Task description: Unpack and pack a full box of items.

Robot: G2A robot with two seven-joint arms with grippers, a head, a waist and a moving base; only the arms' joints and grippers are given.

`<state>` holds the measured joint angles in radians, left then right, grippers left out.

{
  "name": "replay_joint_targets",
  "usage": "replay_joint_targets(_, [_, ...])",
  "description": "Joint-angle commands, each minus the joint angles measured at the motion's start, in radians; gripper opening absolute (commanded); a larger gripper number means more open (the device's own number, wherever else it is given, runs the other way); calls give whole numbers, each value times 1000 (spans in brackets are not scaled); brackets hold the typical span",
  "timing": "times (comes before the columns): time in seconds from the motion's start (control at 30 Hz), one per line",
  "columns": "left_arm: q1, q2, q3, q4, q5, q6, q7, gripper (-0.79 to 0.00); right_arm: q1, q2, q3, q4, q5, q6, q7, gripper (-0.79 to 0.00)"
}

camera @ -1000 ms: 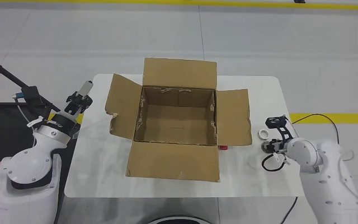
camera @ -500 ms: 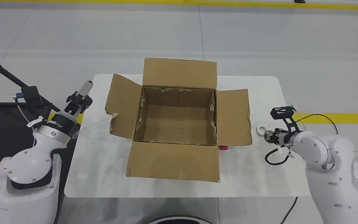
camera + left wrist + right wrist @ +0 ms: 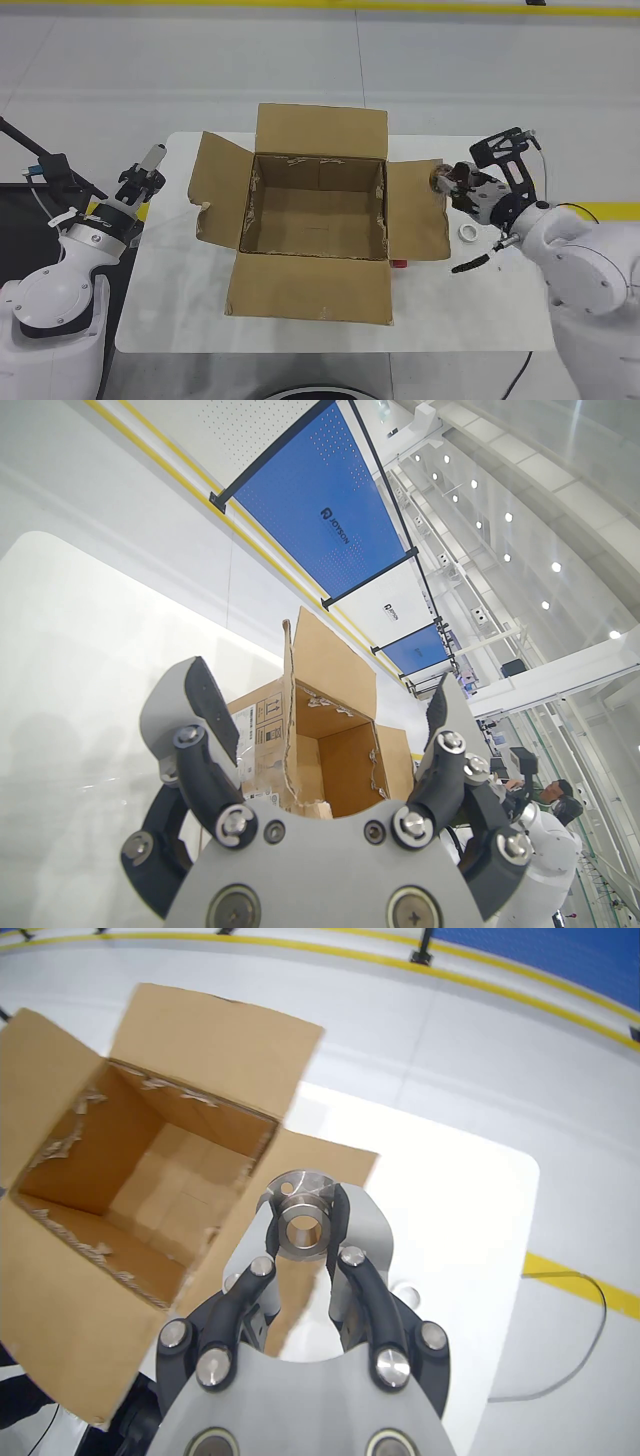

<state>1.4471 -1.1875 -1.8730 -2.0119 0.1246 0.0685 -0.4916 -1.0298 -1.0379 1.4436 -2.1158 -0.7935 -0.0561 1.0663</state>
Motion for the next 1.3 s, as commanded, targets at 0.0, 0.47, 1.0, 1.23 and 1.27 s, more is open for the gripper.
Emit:
replay_joint_targets(0.0, [0,0,0,0,0,0,0,0,31,-9,-94,-15,-7,2,-45,-785])
replay_joint_targets(0.47, [0,0,0,0,0,0,0,0,470,-194,-838,503,-87,77,-86,-785])
replay_joint_targets(1.0, [0,0,0,0,0,0,0,0,709,-482,-1115,1071,-23,81,-86,-754])
replay_joint_targets(1.23, [0,0,0,0,0,0,0,0,728,-534,-1115,1187,-12,43,-77,-425])
replay_joint_targets(1.27, [0,0,0,0,0,0,0,0,730,-538,-1111,1197,-8,37,-76,-357])
